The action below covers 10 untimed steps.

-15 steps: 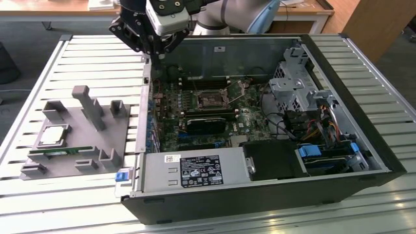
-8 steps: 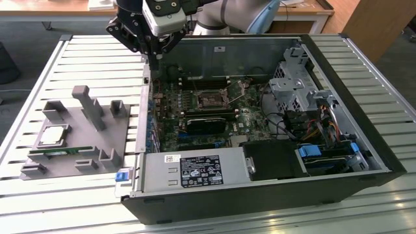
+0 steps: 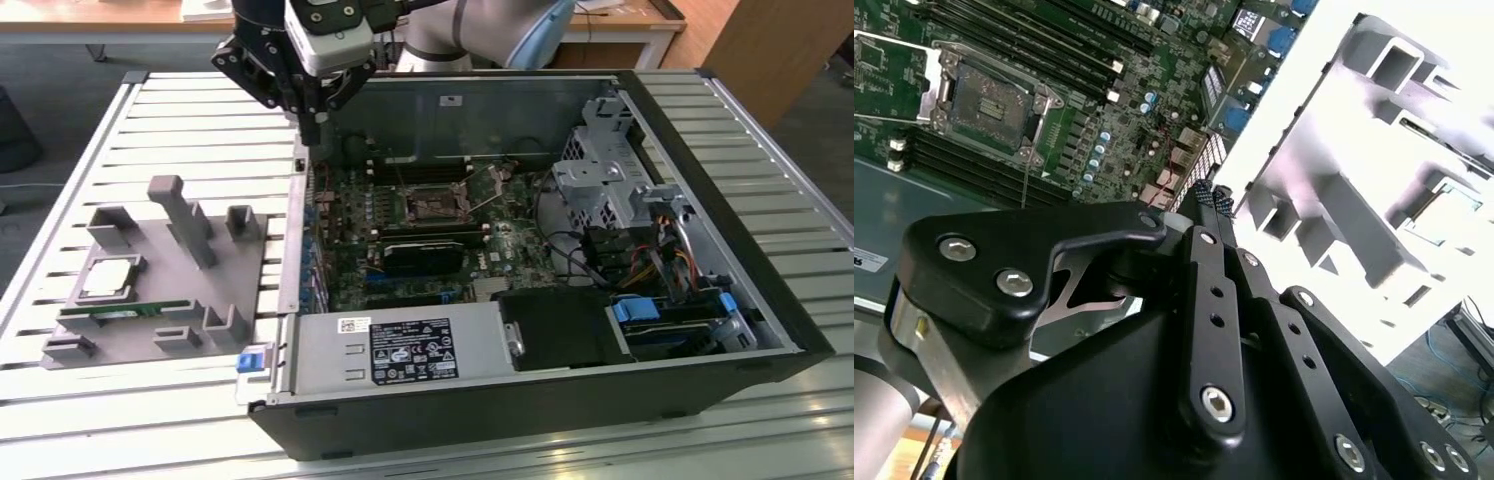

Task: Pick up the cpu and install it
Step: 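Reach for the cpu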

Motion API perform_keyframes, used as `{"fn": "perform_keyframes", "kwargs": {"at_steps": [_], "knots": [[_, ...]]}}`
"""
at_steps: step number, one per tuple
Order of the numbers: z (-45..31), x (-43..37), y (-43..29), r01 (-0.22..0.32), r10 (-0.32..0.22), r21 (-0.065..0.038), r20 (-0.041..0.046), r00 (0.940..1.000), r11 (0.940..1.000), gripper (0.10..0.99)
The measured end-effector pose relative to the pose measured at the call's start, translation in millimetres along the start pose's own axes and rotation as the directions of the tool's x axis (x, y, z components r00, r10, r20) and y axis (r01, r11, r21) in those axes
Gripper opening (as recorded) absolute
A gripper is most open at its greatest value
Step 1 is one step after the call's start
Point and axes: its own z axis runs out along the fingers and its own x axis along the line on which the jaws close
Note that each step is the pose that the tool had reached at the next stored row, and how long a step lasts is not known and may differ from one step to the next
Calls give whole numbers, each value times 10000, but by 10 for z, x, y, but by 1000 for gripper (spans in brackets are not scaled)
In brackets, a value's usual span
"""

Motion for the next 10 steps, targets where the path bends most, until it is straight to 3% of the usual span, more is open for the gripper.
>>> {"fn": "perform_keyframes", "kwargs": {"at_steps": [10], "knots": [[7, 110, -8, 0, 0, -2, 1, 10000, 10000, 106]]}}
